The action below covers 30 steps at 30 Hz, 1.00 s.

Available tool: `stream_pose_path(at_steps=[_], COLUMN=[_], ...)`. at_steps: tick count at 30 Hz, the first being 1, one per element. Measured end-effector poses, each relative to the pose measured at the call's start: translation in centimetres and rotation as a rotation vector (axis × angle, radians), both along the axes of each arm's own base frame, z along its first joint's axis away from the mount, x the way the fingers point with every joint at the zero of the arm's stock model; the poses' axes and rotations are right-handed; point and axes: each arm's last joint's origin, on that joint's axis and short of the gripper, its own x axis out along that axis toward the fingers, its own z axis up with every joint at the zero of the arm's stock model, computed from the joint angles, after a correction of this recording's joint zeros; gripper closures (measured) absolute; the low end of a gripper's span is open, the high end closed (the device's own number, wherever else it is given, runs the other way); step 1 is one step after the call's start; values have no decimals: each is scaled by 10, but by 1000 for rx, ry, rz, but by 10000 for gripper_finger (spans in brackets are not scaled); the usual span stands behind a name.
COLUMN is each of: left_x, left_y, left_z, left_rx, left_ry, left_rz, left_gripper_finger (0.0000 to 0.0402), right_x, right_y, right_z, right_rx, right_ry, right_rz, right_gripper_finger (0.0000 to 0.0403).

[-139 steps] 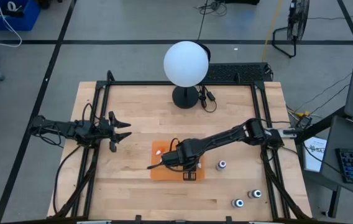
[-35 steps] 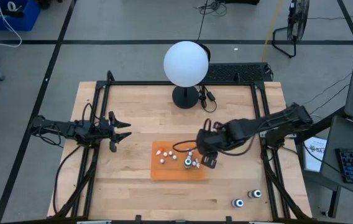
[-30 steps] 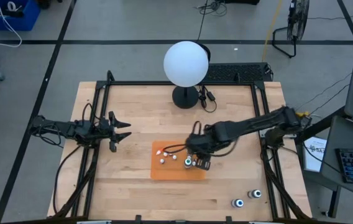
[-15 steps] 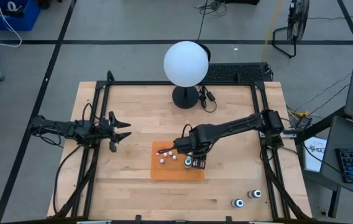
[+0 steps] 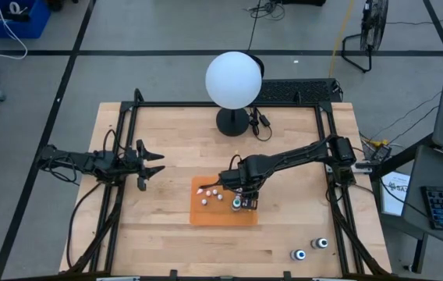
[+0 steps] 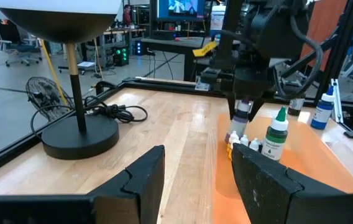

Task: Pick & Place food coloring
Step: Put the large purple food coloring bottle into the orange container, then put the large blue food coloring bottle into the orange container

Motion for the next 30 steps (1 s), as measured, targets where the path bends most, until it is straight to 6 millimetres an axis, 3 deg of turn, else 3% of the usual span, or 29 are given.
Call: stream_pose_path(at_steps=[11, 16, 21, 27, 30], left_x=[0, 0, 0, 0, 0], left_y=[0, 0, 0, 0, 0], left_z=[0, 0, 0, 0, 0], left_rx=[0, 0, 0, 0, 0], left_ry=[0, 0, 0, 0, 0], left_rz=[0, 0, 0, 0, 0], left_gripper_finger=[215, 215, 215, 215, 215], right_x=[-2, -2, -7, -25, -42], right_y=[-2, -3, -3, 1, 18], right_z=[-8, -9, 1, 28, 43], right_rx=[2, -3, -1, 87, 124], right_ry=[-2, -3, -11, 23, 91], right_rz=[-25, -85, -127, -289, -396], right_gripper_finger=[260, 178, 140, 144, 152])
